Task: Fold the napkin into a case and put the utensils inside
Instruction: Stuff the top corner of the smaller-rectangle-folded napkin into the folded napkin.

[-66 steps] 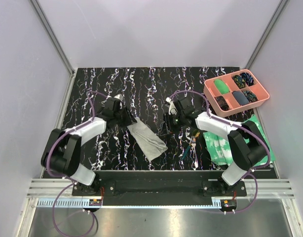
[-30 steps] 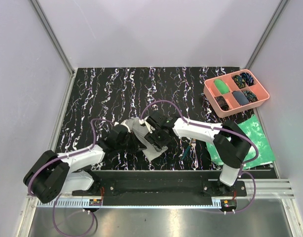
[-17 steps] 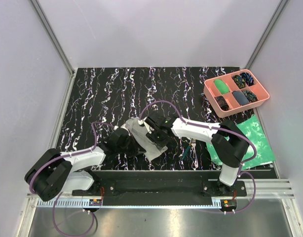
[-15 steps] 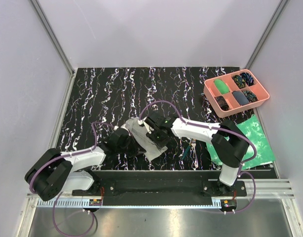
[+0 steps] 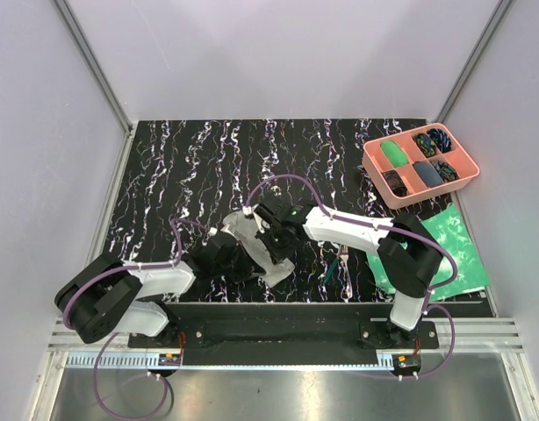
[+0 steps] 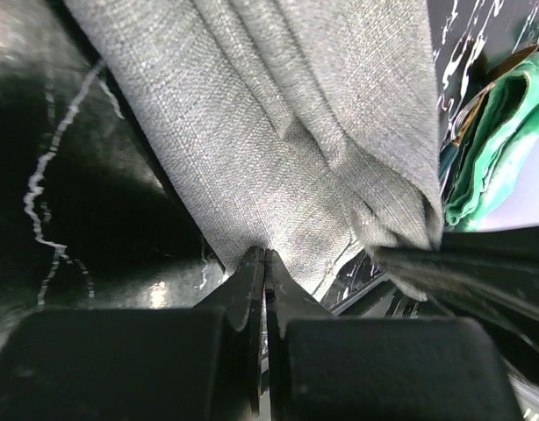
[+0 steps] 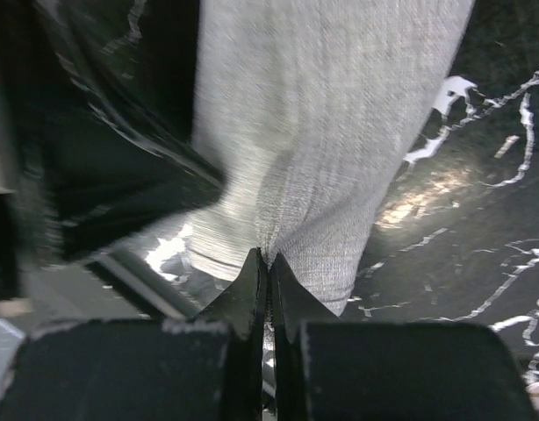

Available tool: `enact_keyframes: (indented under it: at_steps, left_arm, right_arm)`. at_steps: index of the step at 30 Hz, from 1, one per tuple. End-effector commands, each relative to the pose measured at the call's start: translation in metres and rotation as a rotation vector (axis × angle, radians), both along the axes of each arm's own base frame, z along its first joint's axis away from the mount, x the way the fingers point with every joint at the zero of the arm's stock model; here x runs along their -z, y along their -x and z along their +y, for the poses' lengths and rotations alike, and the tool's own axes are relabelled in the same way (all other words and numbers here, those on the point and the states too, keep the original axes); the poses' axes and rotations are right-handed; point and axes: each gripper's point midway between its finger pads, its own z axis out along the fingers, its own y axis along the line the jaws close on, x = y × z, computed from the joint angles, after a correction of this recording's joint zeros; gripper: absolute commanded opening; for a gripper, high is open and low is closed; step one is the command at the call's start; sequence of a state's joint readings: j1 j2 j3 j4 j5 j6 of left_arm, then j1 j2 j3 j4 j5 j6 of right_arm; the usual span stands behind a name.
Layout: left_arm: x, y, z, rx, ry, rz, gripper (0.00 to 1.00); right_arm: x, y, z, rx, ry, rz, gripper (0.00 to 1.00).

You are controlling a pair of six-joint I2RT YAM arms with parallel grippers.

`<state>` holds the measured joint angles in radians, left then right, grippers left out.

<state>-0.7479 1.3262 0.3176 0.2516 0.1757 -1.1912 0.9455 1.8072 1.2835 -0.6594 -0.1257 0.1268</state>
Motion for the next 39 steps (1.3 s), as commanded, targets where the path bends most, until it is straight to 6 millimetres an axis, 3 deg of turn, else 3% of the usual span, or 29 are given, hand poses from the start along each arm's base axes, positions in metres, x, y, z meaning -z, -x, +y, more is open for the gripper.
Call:
enact_keyframes:
  at_steps: [1, 6, 16, 21, 24, 26, 28, 32, 35, 36, 38, 39]
  left_arm:
    - [0.007, 0.0, 0.0, -0.02, -0.023, -0.011, 0.0]
    - [0.007, 0.002, 0.0, -0.023, -0.027, -0.017, 0.0]
    - [-0.002, -0.002, 0.0, -0.03, -0.013, -0.051, 0.0]
    - [-0.004, 0.001, 0.003, -0.022, -0.005, -0.074, 0.0]
    - [-0.016, -0.002, 0.006, -0.009, -0.009, -0.125, 0.0]
    - [-0.024, -0.006, 0.018, -0.023, -0.058, -0.166, 0.08]
    - [-0.041, -0.016, 0.024, -0.043, -0.078, -0.212, 0.12]
    - [-0.067, -0.041, 0.061, -0.141, -0.14, -0.274, 0.29]
    - [-0.077, -0.063, 0.073, -0.173, -0.109, -0.281, 0.31]
    - [-0.083, -0.07, 0.072, -0.168, -0.098, -0.29, 0.32]
    - [-0.075, -0.078, 0.07, -0.124, -0.111, -0.254, 0.35]
    - [-0.085, -0.086, 0.066, -0.109, -0.107, -0.269, 0.37]
  right_arm:
    - [-0.031, 0.013, 0.026, 0.047, -0.121, 0.08, 0.0]
    - [-0.019, 0.023, 0.03, 0.062, -0.126, 0.154, 0.0]
    - [0.023, 0.041, 0.018, 0.121, -0.097, 0.237, 0.0]
    - [0.041, 0.038, 0.012, 0.153, -0.078, 0.216, 0.0]
    - [0.049, 0.036, 0.01, 0.17, -0.06, 0.211, 0.0]
    - [0.049, 0.036, 0.011, 0.173, -0.067, 0.209, 0.0]
    - [0.046, 0.033, 0.01, 0.182, -0.071, 0.192, 0.0]
    - [0.036, 0.03, 0.013, 0.168, -0.094, 0.171, 0.0]
    - [0.035, 0.03, 0.016, 0.161, -0.1, 0.176, 0.0]
    - [0.033, 0.03, 0.017, 0.157, -0.106, 0.177, 0.0]
    - [0.034, 0.03, 0.017, 0.153, -0.104, 0.18, 0.0]
    - [0.032, 0.03, 0.018, 0.151, -0.108, 0.179, 0.0]
